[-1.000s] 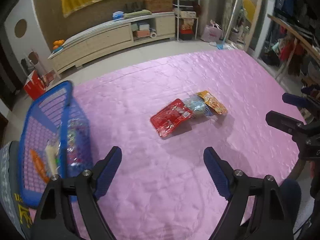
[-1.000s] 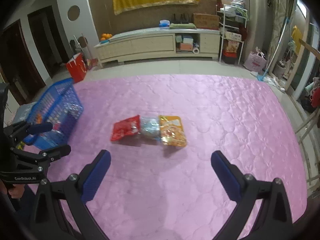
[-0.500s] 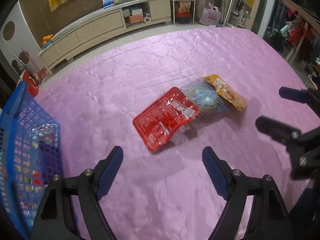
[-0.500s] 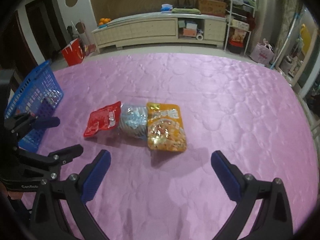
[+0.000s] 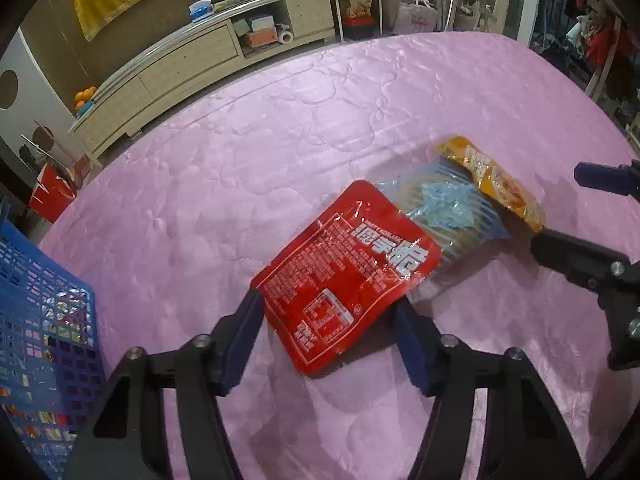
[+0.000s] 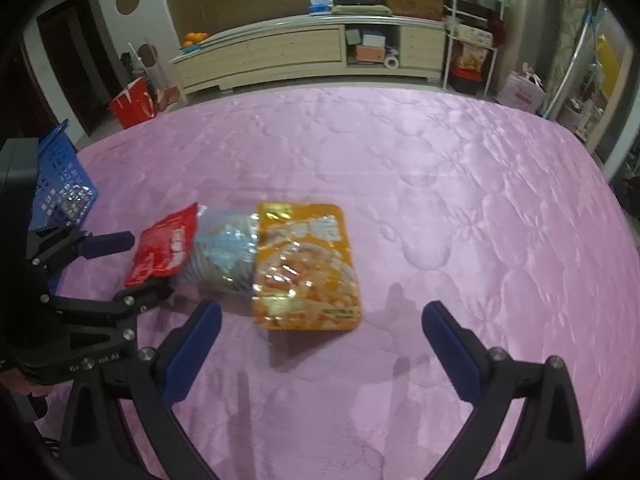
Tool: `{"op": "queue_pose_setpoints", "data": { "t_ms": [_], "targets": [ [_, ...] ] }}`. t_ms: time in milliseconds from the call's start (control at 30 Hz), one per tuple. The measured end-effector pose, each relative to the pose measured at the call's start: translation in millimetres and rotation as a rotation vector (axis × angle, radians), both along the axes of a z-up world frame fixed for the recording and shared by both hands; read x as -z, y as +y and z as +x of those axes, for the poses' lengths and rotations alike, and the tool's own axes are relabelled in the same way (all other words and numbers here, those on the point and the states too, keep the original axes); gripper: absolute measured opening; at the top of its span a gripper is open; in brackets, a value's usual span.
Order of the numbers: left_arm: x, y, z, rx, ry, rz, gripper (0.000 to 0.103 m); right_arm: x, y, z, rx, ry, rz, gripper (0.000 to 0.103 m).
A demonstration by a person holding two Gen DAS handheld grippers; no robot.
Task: Organize snacks
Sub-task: 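Grasp the red pouch with the left tool while the right tool grasps the orange-yellow bag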
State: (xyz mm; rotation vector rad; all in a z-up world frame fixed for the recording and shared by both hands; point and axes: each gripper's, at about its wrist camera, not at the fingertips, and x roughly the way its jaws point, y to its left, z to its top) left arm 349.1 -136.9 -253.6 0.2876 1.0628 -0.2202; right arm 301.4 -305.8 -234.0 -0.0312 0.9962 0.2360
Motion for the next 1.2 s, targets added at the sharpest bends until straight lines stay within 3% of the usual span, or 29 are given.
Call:
{"op": "queue_pose_setpoints", "data": {
  "t_ms": [100,167,533,700,800,867,1000,1200],
  "targets": [
    [-0.1,-1.8,2.9,0.014,0.004,-0.019,0.024,3.1,-3.4,0.9,0.005,0.011,0.007,0.102],
    [-1.3,-2.6,3.8,0.013,0.005,-0.003,0.017,4.2,-4.9,1.9,-0.001,0.020,0.024,0.102],
    [-26.1,6.3,-4.9,0.003,0.005,-0.066,0.010,0.6,2.8,25.3,-0.026,0.061,0.127,0.102],
    [-32.1,4.7,-5.5,0.013,-0.004,-0.083,0.007,6.0,5.9,44.5,-0.021,0.136,0.155,0.100],
    [-33.5,5.7,-5.4,0.010,-0.005,-0.093,0.007,10.4,9.4,46.0,-0.031,0.153,0.124,0.087],
    [-32.3,5.8,-6.2,0.011,-0.008,-0.099,0.007,8.9,10.7,43.5,-0.040,0.146,0.117,0.064],
    [-31.3,9.0,-7.6,0.016,-0.004,-0.111,0.007,9.9,13.9,38.7,-0.087,0.175,0.168,0.039],
    [-38.9,15.1,-14.7,0.010,-0.004,-0.145,0.005,0.9,24.2,25.8,-0.097,0.147,0.156,0.032]
  ]
}}
